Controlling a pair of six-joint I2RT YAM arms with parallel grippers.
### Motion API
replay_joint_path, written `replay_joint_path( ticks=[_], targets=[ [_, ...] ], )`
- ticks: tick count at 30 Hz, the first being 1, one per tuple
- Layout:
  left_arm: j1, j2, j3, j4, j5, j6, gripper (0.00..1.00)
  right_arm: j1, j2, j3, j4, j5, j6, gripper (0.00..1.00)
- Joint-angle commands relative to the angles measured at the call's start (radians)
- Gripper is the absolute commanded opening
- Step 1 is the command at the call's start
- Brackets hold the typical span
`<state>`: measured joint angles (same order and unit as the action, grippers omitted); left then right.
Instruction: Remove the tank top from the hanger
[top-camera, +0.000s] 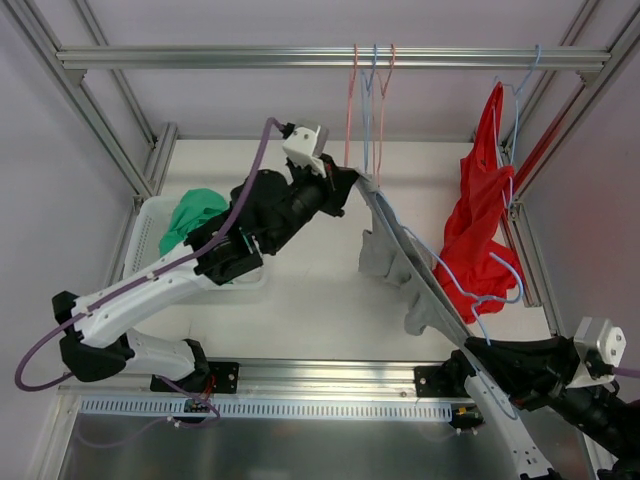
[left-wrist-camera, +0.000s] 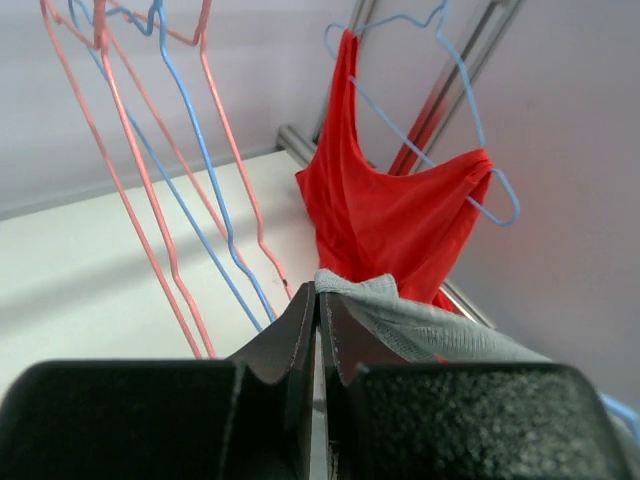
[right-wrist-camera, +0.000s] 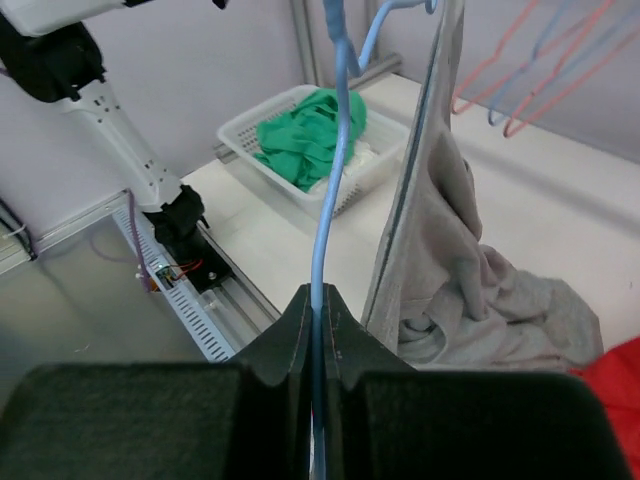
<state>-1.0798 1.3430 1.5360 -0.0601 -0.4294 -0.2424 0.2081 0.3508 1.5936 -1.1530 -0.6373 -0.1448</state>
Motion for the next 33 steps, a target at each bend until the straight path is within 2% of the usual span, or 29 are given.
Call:
replay_joint_path(
  ticks=[1,3,4,5,6,8,9,10,11,12,14,15,16,17,18,20,22,23,26,27,29,30,31,32,33],
  targets=[
    [0.006,-0.115,-0.086,0.036,-0.013,0.028,0.0,0.019,-0.006,0.008,0.171,-0.174,0.011,0.0],
    [0.004,-0.159,-0.121,0.037,0.091,0.041,0.0,0.019,-0.003,-0.023,0.333,-0.212,0.068,0.0],
    [0.004,-0.2,-0.138,0.037,0.189,0.057,0.0,0.02,0.0,-0.041,0.399,-0.226,0.091,0.0],
    [0.003,-0.223,-0.178,0.037,0.222,0.057,0.0,0.02,0.004,-0.096,0.48,-0.261,0.124,0.0],
    [0.004,-0.243,-0.2,0.036,0.239,0.055,0.0,0.019,0.022,-0.122,0.638,-0.266,0.21,0.0],
    [0.003,-0.321,-0.272,0.037,0.28,0.049,0.0,0.017,0.049,-0.206,0.801,-0.259,0.299,0.0],
    [0.003,-0.344,-0.298,0.037,0.287,0.049,0.0,0.019,0.068,-0.234,0.961,-0.243,0.377,0.0],
    [0.003,-0.396,-0.322,0.037,0.288,0.042,0.0,0.017,0.1,-0.269,1.048,-0.217,0.417,0.0],
    [0.004,-0.424,-0.38,0.037,0.29,0.04,0.0,0.017,0.114,-0.311,1.157,-0.167,0.465,0.0],
    [0.003,-0.45,-0.416,0.036,0.29,0.04,0.0,0.019,0.128,-0.398,1.391,-0.133,0.506,0.0],
    [0.003,-0.525,-0.522,0.037,0.291,0.037,0.0,0.019,0.171,-0.476,1.609,-0.014,0.609,0.0],
    [0.003,-0.545,-0.558,0.039,0.302,0.035,0.0,0.019,0.186,-0.545,1.82,0.023,0.637,0.0],
    [0.004,-0.574,-0.629,0.048,0.313,0.029,0.0,0.019,0.215,-0.581,1.925,0.06,0.678,0.0],
    [0.003,-0.582,-0.663,0.054,0.322,0.023,0.0,0.02,0.229,-0.624,2.046,0.167,0.697,0.0],
    [0.003,-0.587,-0.697,0.055,0.346,0.014,0.0,0.02,0.24,-0.67,2.272,0.232,0.709,0.0],
    [0.003,-0.582,-0.79,0.117,0.376,-0.02,0.0,0.024,0.286,-0.764,2.464,0.351,0.674,0.0],
    [0.003,-0.573,-0.871,0.153,0.377,-0.076,0.0,0.024,0.284,-0.784,2.408,0.379,0.596,0.0],
    [0.003,-0.568,-0.89,0.167,0.359,-0.098,0.0,0.024,0.251,-0.787,2.353,0.381,0.486,0.0],
    [0.003,-0.559,-0.944,0.166,0.27,-0.158,0.0,0.024,0.148,-0.762,1.924,0.451,0.322,0.0],
    [0.003,-0.565,-0.958,0.167,0.247,-0.167,0.0,0.024,0.084,-0.753,1.71,0.47,0.226,0.0],
    [0.004,-0.573,-0.985,0.167,0.189,-0.19,0.0,0.024,0.018,-0.751,1.537,0.536,0.153,0.0],
    [0.003,-0.579,-0.993,0.166,0.175,-0.195,0.0,0.024,-0.042,-0.753,1.389,0.554,0.087,0.0],
    [0.004,-0.582,-1.007,0.166,0.158,-0.207,0.0,0.024,-0.065,-0.744,1.295,0.56,0.067,0.0],
    [0.003,-0.584,-1.01,0.164,0.127,-0.213,0.0,0.022,-0.081,-0.685,1.048,0.517,0.041,0.0],
    [0.004,-0.584,-1.013,0.154,0.117,-0.215,0.0,0.024,-0.082,-0.654,0.941,0.483,0.007,0.0]
  ],
)
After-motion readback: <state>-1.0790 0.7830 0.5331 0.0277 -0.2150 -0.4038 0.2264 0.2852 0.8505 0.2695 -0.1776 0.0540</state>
